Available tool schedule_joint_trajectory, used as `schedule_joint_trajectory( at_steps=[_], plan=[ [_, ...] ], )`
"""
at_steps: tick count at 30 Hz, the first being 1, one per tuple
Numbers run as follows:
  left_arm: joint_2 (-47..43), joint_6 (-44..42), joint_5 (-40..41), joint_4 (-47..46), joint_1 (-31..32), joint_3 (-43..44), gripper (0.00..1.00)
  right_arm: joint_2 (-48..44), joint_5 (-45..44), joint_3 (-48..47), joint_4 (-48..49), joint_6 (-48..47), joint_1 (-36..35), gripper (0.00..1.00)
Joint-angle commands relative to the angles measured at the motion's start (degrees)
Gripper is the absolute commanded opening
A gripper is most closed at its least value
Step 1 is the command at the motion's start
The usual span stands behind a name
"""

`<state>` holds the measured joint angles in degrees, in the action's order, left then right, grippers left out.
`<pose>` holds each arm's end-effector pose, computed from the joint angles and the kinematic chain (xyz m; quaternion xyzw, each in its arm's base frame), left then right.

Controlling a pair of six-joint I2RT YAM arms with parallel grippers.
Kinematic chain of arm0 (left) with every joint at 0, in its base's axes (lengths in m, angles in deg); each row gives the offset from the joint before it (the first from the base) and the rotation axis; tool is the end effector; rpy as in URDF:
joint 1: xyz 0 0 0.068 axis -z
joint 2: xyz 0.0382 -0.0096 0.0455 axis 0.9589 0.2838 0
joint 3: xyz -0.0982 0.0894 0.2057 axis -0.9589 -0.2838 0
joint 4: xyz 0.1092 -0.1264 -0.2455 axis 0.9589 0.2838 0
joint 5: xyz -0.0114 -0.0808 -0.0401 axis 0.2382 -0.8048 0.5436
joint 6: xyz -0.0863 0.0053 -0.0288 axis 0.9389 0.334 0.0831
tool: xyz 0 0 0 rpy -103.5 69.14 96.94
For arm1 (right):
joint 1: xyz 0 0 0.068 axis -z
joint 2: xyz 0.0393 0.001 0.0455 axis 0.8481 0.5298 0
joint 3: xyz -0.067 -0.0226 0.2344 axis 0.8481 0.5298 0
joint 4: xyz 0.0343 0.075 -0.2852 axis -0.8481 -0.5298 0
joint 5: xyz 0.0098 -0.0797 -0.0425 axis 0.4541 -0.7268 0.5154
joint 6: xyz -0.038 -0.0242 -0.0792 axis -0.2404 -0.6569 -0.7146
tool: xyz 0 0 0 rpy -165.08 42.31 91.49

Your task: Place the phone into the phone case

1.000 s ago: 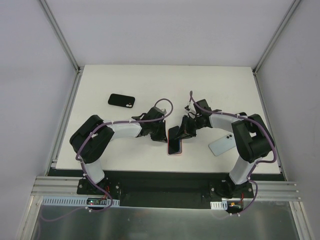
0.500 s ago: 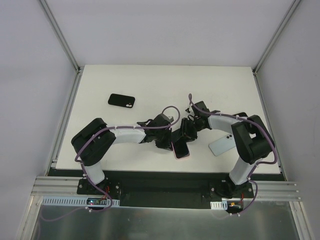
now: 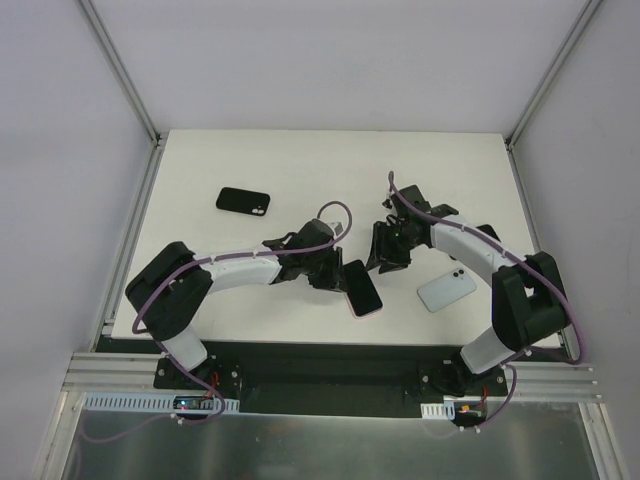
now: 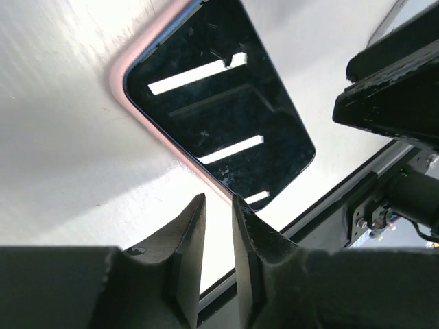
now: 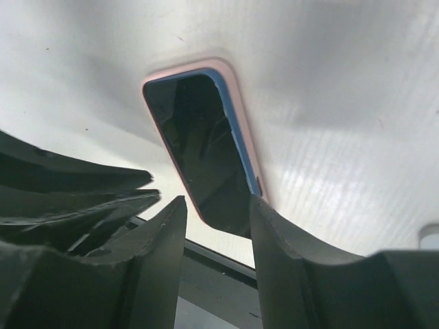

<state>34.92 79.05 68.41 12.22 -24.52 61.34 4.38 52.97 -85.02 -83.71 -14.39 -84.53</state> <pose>0.2470 -0.3180 0.0913 0.1071 0.9032 -0.3720 0.1856 0.3156 0.1879 0.1240 -0.1584 0.9441 0.2339 0.1698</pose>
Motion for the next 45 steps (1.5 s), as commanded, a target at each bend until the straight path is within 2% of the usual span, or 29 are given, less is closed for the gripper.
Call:
schedule_joint_trajectory(
  at_steps=[1, 3, 5, 11, 19, 23, 28, 30, 32, 34, 42, 45],
  plan=[
    [-4.07, -0.25, 1.92, 0.56, -1.88, -0.55, 0.25, -2.85, -4.61, 0.48, -4.75, -3.39, 0.42, 0.41],
    [-3.99, -0.77, 2.45, 0.64, -2.06, -0.20, 0.37, -2.33, -4.52, 1.45, -3.61, -4.01, 0.51, 0.36],
    [-3.02, -1.04, 2.63, 0.56, -2.49, 0.68, 0.42, -0.83, -3.74, 1.89, -1.95, -5.15, 0.59, 0.33],
    [0.84, -1.04, 1.05, 0.64, -2.59, 2.62, 0.43, 2.07, -1.18, 5.31, 2.62, -5.50, 0.42, 0.27],
    [4.53, -0.07, -0.88, -1.20, -2.50, 1.92, 0.44, 2.95, 7.25, 12.51, 12.82, -1.56, -0.37, 0.24],
    [5.68, 0.28, -1.59, -1.55, -2.59, 2.18, 0.43, 3.74, 8.40, 14.19, 16.34, -0.76, -1.51, 0.37],
    [6.91, 0.63, -2.47, -1.91, -2.59, 2.35, 0.41, 3.48, 9.27, 15.51, 17.84, -1.46, -1.43, 0.44],
    [7.18, 0.63, -2.56, -1.91, -2.50, 2.44, 0.38, 2.87, 9.10, 16.13, 18.28, -1.64, -1.43, 0.51],
    [7.53, 0.63, -2.91, -1.91, -2.50, 2.62, 0.34, 2.51, 8.58, 16.57, 18.98, -1.46, -1.25, 0.62],
    [7.62, 0.72, -2.91, -1.91, -2.59, 2.62, 0.28, 2.42, 9.19, 17.09, 20.20, -1.64, -1.16, 0.67],
    [7.18, 2.12, -5.89, -4.01, -2.76, 0.25, 0.18, 3.13, 21.38, 20.87, 30.57, 1.43, 0.94, 0.70],
    [6.39, 3.00, -6.60, -5.77, -3.11, -1.51, 0.16, 1.90, 21.68, 21.67, 31.29, 1.27, 2.96, 0.71]
  ],
)
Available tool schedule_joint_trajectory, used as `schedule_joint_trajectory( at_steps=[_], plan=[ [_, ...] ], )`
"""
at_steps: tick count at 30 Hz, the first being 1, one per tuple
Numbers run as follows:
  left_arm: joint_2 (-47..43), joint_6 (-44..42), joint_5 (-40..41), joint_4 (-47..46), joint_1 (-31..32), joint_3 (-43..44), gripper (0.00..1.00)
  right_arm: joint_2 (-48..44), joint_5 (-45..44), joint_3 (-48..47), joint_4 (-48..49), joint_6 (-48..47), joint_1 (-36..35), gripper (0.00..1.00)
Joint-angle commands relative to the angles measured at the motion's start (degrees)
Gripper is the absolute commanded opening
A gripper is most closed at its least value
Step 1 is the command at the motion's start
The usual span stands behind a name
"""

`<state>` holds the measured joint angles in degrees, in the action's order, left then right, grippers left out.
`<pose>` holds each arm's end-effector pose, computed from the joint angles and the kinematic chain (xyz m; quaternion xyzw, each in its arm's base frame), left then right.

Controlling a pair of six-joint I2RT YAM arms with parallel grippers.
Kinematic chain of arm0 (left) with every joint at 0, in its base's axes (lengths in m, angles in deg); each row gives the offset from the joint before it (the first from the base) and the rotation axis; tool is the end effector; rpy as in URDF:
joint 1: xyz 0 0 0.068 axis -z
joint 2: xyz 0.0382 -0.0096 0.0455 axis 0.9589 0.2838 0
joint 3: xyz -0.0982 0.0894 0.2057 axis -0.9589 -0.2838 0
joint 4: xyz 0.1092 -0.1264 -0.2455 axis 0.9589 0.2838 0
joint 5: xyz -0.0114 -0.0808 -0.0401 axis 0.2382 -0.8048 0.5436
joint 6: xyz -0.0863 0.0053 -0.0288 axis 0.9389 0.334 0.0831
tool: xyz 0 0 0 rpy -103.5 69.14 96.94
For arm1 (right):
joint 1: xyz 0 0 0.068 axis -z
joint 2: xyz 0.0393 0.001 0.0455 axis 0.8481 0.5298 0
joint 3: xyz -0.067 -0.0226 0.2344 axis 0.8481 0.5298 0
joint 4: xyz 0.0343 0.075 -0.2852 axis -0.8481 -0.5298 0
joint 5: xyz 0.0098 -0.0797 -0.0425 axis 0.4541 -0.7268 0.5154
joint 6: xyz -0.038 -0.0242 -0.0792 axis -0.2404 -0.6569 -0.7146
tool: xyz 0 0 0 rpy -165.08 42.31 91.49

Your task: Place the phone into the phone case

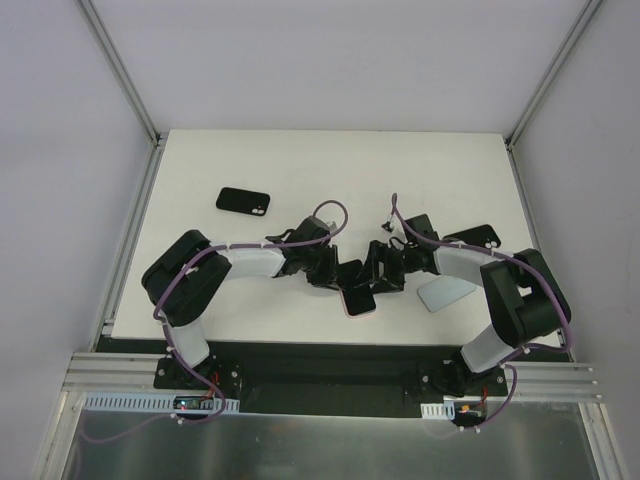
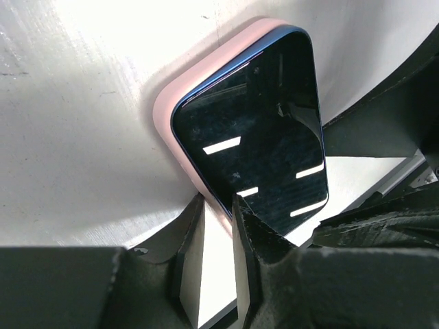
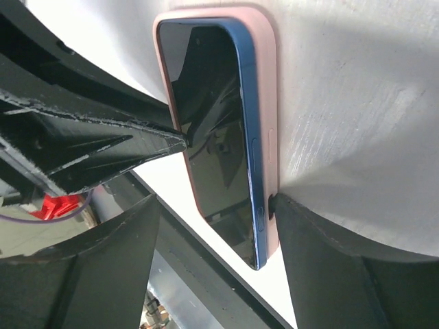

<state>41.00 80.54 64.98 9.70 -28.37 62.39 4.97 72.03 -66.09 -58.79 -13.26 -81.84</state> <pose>0.2677 -0.3073 0.0627 0.0734 0.9113 -0.3732 0.1578 0.2791 0.1788 0.0558 -0.1758 0.8921 0.3861 0.1555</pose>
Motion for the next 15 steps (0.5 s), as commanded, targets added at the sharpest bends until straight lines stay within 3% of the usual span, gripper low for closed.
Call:
schedule_joint_trajectory(
  at_steps=[1, 15],
  plan=[
    [0.14, 1.43, -2.99, -3.26, 0.56, -2.82, 0.16, 0.96, 1.74, 2.74, 4.72, -0.92, 1.06, 0.72],
    [-1.36, 1.69, -5.10, -5.63, -2.34, -5.82, 0.12, 0.52, -11.17, 2.21, -2.94, -5.15, 0.37, 0.81]
  ],
)
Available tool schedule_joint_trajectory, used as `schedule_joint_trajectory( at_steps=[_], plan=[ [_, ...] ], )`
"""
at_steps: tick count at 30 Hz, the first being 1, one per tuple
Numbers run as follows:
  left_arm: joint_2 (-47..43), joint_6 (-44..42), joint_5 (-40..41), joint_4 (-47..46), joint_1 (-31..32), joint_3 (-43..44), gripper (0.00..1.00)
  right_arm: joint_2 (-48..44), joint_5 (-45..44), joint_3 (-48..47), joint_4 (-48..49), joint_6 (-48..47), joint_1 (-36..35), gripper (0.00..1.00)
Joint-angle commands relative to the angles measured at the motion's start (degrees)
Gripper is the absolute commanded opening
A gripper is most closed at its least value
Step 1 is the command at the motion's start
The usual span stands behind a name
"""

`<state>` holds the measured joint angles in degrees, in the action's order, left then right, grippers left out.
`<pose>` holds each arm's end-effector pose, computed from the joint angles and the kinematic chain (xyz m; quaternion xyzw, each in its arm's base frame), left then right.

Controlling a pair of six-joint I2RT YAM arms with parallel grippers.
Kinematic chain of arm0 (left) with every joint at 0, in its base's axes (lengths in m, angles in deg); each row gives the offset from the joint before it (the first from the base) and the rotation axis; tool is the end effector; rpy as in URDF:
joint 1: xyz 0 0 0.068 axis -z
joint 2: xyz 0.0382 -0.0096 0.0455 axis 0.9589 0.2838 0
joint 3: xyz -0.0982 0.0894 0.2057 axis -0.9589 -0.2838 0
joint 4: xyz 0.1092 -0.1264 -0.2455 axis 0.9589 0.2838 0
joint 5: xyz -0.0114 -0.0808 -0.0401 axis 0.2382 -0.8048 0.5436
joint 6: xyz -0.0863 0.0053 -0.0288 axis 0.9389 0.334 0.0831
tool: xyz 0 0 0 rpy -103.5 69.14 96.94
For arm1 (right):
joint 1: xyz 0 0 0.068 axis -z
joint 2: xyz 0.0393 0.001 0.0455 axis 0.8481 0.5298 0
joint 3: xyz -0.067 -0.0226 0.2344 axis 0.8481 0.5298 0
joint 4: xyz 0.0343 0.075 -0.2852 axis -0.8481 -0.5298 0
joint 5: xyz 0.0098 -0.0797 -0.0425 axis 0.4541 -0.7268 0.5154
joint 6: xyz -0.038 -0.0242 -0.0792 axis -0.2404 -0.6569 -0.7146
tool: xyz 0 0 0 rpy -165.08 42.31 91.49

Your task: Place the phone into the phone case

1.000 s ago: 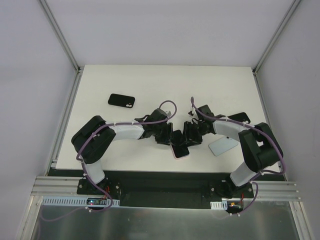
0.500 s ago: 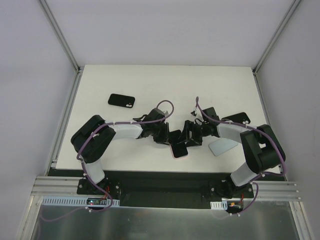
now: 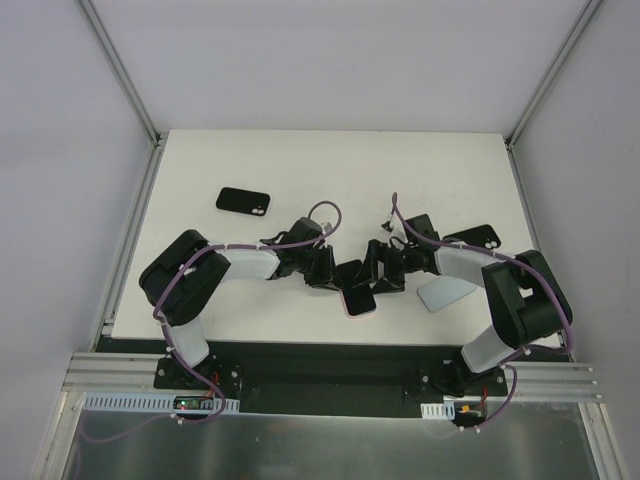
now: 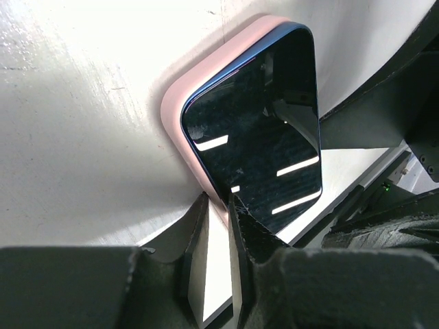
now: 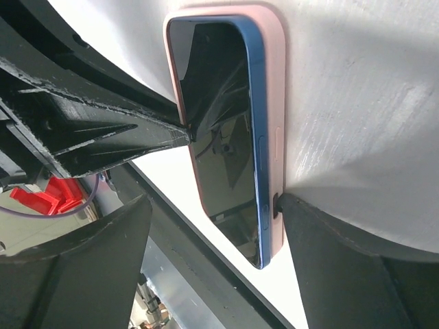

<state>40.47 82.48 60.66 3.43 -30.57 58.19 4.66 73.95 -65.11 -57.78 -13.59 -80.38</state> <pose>0.2677 -0.2937 0.0551 0.0592 0.8987 -0.4085 0.1486 0.2794 0.1722 0.0551 -0.1720 0.8872 0.3980 0.1580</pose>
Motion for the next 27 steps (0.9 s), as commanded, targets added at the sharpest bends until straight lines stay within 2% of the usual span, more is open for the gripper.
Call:
schedule_joint_trajectory(
  at_steps=[1, 4, 8, 15, 23, 27],
  plan=[
    [-0.75, -0.43, -0.77, 0.73, -0.22, -1.71, 0.12, 0.39, -14.24, 0.62, -6.30, -4.91, -1.88, 0.82],
    [-0.48, -0.25, -0.95, 0.73, -0.22, -1.53, 0.12, -2.16, -19.35, 0.52, -8.69, -3.86, -3.38, 0.84],
    [-0.31, -0.25, -0.69, 0.64, -0.31, -1.27, 0.12, -2.79, -18.30, 0.79, -7.30, -3.59, -3.56, 0.90],
    [0.92, 0.01, -1.65, 0.38, -0.22, -0.65, 0.12, 1.87, -7.06, 1.93, 1.74, -2.10, -3.65, 0.91],
    [0.75, 2.56, -4.73, -5.15, -0.31, -3.11, 0.12, -0.14, 4.89, 1.84, 8.78, 2.99, -2.86, 0.89],
    [0.40, 2.91, -5.61, -6.56, -0.22, -4.08, 0.11, -1.37, 8.07, 2.72, 12.21, 5.28, -1.72, 0.88]
  ],
)
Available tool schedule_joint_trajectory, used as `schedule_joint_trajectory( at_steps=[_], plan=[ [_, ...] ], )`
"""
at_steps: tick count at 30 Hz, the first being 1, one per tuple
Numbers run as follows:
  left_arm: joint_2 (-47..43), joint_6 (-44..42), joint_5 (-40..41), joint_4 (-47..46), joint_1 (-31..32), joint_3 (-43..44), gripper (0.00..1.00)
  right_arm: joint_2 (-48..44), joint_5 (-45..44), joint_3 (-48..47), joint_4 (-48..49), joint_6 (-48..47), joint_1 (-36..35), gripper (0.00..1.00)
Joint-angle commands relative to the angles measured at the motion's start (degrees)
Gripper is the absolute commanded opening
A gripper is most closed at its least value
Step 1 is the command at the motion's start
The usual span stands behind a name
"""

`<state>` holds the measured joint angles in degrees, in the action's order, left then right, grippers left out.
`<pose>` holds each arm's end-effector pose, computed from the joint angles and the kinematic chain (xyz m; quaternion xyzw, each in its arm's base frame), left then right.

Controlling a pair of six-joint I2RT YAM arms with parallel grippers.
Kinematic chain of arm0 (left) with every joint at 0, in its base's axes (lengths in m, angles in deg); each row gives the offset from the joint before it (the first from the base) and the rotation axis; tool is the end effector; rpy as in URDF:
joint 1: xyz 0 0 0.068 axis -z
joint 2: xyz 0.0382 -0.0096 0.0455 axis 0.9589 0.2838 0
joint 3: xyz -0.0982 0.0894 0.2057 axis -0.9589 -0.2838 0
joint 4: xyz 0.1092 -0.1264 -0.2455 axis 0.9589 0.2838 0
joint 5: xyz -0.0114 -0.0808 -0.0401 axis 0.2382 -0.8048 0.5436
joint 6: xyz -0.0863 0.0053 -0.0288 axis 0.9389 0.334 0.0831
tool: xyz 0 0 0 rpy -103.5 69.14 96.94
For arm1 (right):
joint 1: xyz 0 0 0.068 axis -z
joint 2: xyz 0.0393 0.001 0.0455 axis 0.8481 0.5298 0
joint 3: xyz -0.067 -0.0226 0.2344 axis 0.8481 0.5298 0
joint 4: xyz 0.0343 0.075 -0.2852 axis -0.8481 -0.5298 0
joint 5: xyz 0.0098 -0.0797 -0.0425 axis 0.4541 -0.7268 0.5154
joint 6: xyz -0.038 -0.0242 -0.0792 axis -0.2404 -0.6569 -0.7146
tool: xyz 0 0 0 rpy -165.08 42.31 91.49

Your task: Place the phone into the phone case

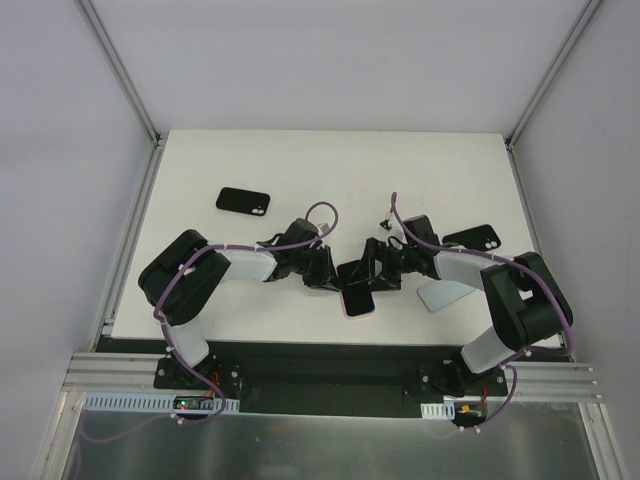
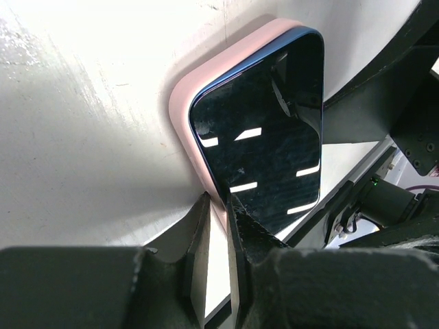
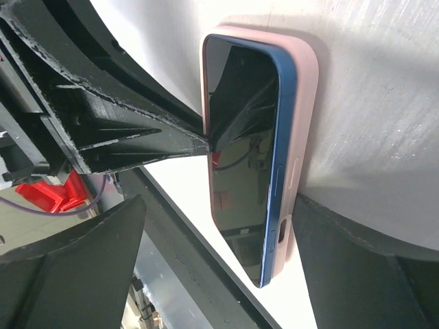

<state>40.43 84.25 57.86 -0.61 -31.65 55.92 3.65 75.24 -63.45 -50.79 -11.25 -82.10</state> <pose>0.2665 -0.2875 0.0514 0.0502 0.8894 -0.4322 0.1402 0.2781 0.1839 0.0625 -0.1873 0.8664 0.4232 0.1875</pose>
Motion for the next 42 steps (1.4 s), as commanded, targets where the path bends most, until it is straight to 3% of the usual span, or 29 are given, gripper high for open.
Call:
schedule_joint_trajectory(
  at_steps=[1, 14, 25, 34, 38, 42],
  plan=[
    [0.18, 1.14, -2.81, -2.70, 0.85, -1.98, 0.11, -0.89, 7.21, 1.32, 5.49, 3.12, 0.19, 0.88],
    [-0.35, 1.49, -3.77, -4.54, 0.85, -3.39, 0.11, -1.95, 10.29, 3.78, 7.59, 3.65, 1.60, 0.86],
    [-0.88, 3.87, -5.80, -9.11, 0.85, -5.23, 0.11, -3.19, 11.35, 2.82, 8.65, 4.97, 1.95, 0.73],
    [-0.62, 3.43, -6.33, -9.29, 0.85, -5.06, 0.11, -3.18, 11.96, 2.73, 8.92, 5.15, 1.95, 0.52],
    [-0.09, 3.16, -6.41, -9.20, 0.85, -4.97, 0.11, -2.66, 12.67, 2.47, 8.92, 5.32, 1.95, 0.32],
    [0.17, 2.90, -6.41, -9.20, 0.85, -5.06, 0.12, -2.13, 12.67, 2.20, 8.92, 5.15, 1.95, 0.19]
  ],
)
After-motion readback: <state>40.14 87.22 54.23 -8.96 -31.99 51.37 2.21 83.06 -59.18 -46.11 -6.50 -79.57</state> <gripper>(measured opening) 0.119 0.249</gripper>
